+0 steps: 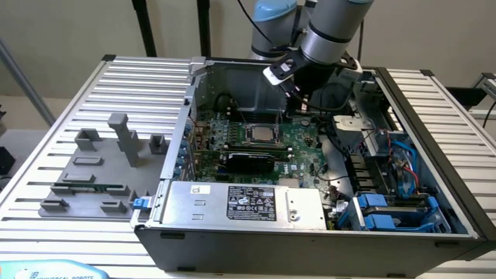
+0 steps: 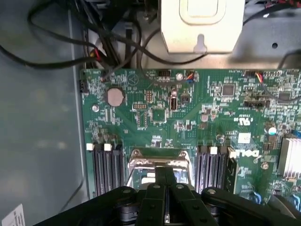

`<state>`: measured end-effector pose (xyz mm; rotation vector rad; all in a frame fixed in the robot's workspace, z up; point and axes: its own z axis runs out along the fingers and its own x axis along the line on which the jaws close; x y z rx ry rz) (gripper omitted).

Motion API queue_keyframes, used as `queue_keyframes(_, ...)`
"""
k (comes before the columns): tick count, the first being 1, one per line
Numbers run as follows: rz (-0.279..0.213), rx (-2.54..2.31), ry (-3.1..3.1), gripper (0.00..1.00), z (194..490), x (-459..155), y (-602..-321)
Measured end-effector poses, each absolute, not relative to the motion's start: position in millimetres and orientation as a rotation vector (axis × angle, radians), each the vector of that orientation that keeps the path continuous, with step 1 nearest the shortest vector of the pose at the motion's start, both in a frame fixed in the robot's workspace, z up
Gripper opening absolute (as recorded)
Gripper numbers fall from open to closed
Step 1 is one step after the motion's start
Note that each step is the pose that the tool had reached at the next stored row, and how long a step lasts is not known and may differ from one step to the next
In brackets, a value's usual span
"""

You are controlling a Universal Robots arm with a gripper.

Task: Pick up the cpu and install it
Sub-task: 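Close the cpu cover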

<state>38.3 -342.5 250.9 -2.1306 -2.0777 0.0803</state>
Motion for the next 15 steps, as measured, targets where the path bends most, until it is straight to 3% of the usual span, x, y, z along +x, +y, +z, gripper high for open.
queue_keyframes(15,0.101,-2.113,-2.064,0.11,244,-13,-343)
